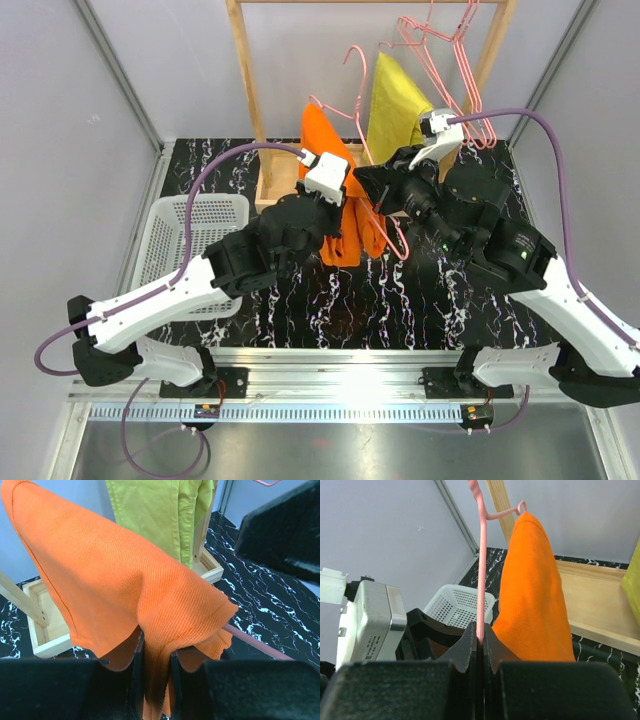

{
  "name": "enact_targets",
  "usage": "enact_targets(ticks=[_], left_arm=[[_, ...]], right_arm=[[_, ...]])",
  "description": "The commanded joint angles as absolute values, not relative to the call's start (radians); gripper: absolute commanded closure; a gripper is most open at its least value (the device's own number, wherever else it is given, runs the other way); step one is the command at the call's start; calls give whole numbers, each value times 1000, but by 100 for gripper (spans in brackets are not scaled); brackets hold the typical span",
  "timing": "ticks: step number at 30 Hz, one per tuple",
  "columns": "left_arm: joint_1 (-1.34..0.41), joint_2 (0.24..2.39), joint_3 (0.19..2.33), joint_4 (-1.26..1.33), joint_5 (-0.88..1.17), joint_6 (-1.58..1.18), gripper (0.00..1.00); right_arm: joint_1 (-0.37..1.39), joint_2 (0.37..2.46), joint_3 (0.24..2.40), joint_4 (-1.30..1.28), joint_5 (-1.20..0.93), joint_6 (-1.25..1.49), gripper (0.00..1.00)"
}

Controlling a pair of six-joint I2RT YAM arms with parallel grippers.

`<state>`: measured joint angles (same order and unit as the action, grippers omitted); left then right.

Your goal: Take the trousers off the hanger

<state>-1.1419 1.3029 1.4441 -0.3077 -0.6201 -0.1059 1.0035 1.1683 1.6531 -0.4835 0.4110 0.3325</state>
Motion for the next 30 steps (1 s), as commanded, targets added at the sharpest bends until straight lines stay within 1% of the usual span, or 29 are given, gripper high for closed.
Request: enact_targets(ticks=[1,6,9,12,15,19,24,30], left_arm=[[-1137,1289,1450,-250,-618,-130,100],[-1137,1259,1456,-271,-581,-138,100],[-1138,1252,1470,-294,-561,-140,100],[-1137,1247,1485,-310,-595,-137,100],[-1131,1244,1506,-334,-630,-143,100],[-1117,1232,1542,-371,-612,-167,100],[-1117,1212,1591,-408,-591,-198,100],[-1117,1138,1537,-313,-647,-195,100]], right_arm=[[1019,1173,1761,-376,507,292,100],[1022,1186,1737,-365,560,252,100],[1025,1190,1700,-328,496,215,100],[1026,1180,1648,-293,437,195,100],[1035,1158,1600,-293,430,190,100],[1057,1137,1502,-299,509,175,100],[1063,1152,1434,-304,636,152,100],[1062,1144,1385,-278,638,195,100]])
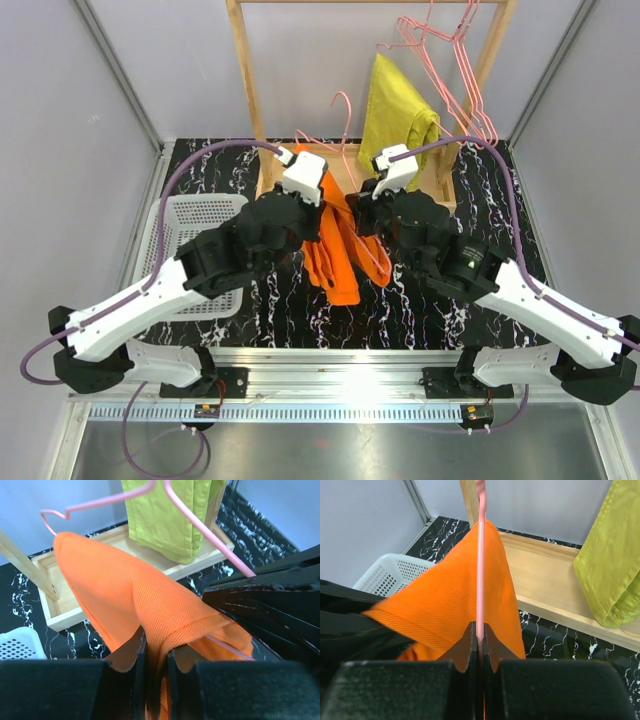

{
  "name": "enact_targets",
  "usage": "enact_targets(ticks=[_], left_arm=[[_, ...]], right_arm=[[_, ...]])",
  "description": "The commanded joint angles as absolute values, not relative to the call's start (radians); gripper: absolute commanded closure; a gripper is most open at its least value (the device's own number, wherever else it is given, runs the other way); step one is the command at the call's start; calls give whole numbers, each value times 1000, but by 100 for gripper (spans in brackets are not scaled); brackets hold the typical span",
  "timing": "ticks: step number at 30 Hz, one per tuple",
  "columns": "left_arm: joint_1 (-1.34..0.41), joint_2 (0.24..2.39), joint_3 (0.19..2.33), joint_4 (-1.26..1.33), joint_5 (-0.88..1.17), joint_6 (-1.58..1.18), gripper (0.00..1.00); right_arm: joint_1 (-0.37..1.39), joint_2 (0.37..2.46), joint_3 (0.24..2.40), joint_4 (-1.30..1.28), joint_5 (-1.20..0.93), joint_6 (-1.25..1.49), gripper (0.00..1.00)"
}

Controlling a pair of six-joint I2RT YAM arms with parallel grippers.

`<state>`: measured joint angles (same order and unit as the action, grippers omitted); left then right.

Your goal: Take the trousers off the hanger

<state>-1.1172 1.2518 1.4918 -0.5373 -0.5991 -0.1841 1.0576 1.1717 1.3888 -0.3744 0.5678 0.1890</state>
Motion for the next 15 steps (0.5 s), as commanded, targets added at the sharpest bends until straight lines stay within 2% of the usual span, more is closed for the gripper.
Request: enact_targets(ticks=[1,15], left_arm=[[-1117,1128,1532,-302,-659,-195,100],[-1117,997,1556,-189,-686,-92,100]], right_arm=[[1062,1149,1384,-281,643,204,100],[1060,1128,1289,-256,732,230,100]])
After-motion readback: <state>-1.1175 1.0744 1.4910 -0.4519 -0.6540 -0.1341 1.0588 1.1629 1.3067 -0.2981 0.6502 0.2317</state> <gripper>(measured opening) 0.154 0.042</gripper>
